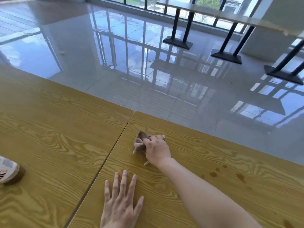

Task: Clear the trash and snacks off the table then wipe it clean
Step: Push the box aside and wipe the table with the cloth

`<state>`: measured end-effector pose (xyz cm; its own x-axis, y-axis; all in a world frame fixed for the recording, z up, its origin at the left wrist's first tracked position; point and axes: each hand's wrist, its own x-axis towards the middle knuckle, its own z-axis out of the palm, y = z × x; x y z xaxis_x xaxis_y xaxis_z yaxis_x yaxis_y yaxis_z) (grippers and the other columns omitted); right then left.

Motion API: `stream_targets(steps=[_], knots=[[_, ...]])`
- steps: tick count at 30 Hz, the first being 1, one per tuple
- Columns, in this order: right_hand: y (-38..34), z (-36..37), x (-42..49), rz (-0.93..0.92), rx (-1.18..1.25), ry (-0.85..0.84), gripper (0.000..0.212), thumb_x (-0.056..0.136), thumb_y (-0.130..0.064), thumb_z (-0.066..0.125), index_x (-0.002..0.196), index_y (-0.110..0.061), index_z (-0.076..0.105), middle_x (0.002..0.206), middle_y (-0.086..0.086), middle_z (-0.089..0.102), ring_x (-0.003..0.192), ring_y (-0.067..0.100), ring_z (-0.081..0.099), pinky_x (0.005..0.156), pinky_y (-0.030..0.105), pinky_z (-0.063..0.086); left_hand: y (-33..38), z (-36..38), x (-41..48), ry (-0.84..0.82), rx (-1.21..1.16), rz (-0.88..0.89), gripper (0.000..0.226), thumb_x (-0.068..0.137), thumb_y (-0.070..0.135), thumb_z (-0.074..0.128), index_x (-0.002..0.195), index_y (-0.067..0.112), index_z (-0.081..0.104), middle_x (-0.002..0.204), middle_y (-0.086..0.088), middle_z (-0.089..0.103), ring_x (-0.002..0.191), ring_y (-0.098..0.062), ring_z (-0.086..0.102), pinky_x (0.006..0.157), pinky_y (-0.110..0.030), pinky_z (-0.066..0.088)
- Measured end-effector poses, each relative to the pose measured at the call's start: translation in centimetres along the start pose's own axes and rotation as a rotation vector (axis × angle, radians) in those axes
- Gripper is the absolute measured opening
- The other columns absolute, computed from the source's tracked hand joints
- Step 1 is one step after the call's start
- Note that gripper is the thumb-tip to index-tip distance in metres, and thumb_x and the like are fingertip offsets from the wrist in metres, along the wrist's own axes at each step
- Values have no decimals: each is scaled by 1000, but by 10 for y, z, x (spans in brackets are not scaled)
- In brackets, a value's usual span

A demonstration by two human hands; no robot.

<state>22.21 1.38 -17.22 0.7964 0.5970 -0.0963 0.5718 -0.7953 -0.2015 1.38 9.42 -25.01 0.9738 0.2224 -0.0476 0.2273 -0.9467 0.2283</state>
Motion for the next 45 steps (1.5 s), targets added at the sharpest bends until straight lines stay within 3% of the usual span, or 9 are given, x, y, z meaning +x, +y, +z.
stream_targets(steps=[8,13,19,21,26,30,35,37,45], knots=[[66,-24,-128,489,1241,-72,12,97,-5,59,95,-15,66,85,2,71,76,12,70,63,20,52,9,-15,-6,-13,-41,5,79,94,65,6,147,18,40,156,-12,35,146,-30,20,116,-59,10],[120,-30,-243,634,1524,126,20,98,-5,59,102,-19,73,97,12,75,86,22,72,65,26,55,53,-13,-23,-18,-122,189,75,96,59,7,143,16,47,152,-9,41,146,-24,21,117,-53,10],[169,-57,-362,604,1113,345,27,99,-8,58,94,-33,69,89,2,76,84,23,72,75,38,56,144,11,-53,-66,-92,409,70,97,59,13,147,19,41,158,-8,31,149,-29,16,117,-52,13],[169,-58,-391,537,759,356,26,98,-16,58,92,-41,65,87,-22,72,82,5,68,72,25,52,173,21,-63,-72,-90,468,69,97,59,15,147,19,40,158,-9,29,149,-29,15,117,-53,15],[145,-15,-431,461,74,-11,24,92,-29,48,112,-34,59,121,-19,59,118,12,49,94,35,37,219,42,-80,-102,-16,501,64,95,55,29,149,22,38,160,-11,27,150,-29,11,117,-57,14],[141,10,-436,523,296,107,49,86,-28,48,134,-31,56,148,-11,46,141,12,33,114,37,27,222,55,-83,-79,79,502,67,92,55,34,151,22,32,161,-11,23,150,-29,8,117,-59,13],[140,50,-416,503,203,4,64,100,-64,17,157,-42,-1,164,-13,-22,149,14,-27,122,43,-13,223,56,-84,-60,111,473,69,92,58,31,154,29,23,163,-6,16,151,-25,2,118,-60,6],[138,64,-426,494,118,4,64,99,-67,11,156,-43,-10,161,-14,-31,145,14,-36,119,47,-16,223,55,-83,-65,112,457,69,92,59,30,154,31,20,164,-4,14,151,-24,0,118,-61,3],[157,78,-547,545,-43,14,68,99,-65,19,159,-33,16,168,-2,9,154,25,11,118,50,13,223,55,-82,-64,128,434,70,92,63,26,154,35,14,164,0,9,151,-20,-5,119,-58,1]])
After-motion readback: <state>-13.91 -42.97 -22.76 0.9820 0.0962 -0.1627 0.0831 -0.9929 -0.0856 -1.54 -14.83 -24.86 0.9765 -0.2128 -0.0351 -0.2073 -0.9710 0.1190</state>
